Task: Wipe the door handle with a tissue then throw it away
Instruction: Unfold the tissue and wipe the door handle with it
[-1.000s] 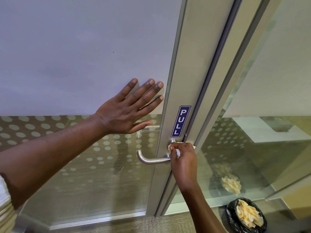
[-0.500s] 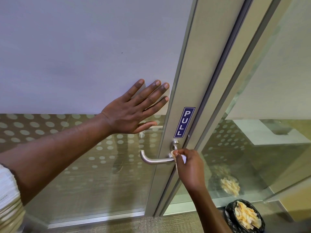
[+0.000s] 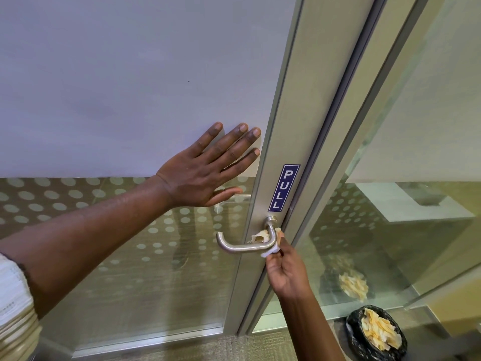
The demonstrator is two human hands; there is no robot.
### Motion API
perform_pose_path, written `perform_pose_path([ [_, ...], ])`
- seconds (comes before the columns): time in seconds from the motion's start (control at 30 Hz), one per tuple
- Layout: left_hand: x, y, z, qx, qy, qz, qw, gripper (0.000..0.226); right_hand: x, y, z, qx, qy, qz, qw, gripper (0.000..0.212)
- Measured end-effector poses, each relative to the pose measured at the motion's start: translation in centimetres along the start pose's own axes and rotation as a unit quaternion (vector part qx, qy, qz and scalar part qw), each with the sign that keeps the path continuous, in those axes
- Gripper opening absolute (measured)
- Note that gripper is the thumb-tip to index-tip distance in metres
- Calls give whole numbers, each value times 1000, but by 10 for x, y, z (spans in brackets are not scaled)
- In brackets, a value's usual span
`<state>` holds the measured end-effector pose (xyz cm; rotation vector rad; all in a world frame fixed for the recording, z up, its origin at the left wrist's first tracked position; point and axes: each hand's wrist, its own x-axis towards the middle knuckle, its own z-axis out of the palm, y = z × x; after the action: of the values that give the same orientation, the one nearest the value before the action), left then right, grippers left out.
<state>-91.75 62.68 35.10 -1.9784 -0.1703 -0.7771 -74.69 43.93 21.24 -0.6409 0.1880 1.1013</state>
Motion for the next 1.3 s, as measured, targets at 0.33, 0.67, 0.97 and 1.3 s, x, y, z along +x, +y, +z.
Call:
perform_pose_path([
  [0.33, 0, 0, 1, -8, 1, 2, 1000, 83, -23, 58, -15, 32, -55, 37, 997, 31],
  [0.67, 0, 0, 0, -6, -2, 2, 1000, 82, 2, 81, 9, -101, -157, 62, 980, 42],
  [0.97, -1, 0, 1, -13, -4, -3, 1000, 82, 12, 73, 11, -199, -232, 58, 950, 28],
  [1.3, -2, 0, 1, -6, -6, -1, 1000, 83, 9, 44, -35, -72, -29, 37, 996, 30],
])
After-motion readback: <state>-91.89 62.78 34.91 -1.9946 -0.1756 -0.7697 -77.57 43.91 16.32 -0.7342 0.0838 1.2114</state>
